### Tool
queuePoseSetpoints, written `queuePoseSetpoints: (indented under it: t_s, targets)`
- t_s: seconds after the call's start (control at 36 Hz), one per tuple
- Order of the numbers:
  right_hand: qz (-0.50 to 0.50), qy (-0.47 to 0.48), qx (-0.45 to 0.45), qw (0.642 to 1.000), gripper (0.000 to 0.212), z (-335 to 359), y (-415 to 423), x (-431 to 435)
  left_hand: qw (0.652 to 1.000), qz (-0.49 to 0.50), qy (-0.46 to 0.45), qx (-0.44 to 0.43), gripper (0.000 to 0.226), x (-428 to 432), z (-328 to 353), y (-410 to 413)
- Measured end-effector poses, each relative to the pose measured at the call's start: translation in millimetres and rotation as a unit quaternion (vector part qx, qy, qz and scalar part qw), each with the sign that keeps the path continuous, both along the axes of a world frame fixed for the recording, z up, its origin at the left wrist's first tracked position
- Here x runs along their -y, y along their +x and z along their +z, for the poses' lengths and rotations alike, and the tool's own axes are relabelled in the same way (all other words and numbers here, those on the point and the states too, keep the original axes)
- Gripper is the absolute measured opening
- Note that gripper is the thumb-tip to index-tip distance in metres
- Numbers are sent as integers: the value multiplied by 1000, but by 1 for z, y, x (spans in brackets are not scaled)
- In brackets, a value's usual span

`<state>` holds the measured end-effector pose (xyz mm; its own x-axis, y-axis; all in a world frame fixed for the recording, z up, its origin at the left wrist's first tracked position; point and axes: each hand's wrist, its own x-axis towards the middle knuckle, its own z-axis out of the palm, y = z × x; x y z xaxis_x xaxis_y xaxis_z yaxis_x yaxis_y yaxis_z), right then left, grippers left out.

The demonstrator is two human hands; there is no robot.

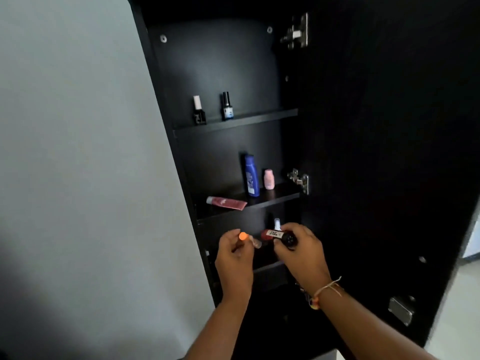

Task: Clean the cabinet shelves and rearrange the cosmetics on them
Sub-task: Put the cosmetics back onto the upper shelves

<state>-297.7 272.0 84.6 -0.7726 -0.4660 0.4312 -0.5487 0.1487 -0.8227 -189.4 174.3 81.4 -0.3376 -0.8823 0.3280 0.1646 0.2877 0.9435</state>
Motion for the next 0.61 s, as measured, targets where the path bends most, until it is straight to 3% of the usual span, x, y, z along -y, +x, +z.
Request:
queuePoseSetpoints:
  t_s: [0.28, 0.61]
  targets:
    - [-12, -142, -49, 989, 26, 118, -18, 13, 985, -7, -161, -55, 22, 20, 123, -20]
    - [-78, -145, -225, 960, 34, 240, -67, 54, 958, -16, -260, -117, 22, 73, 248, -81]
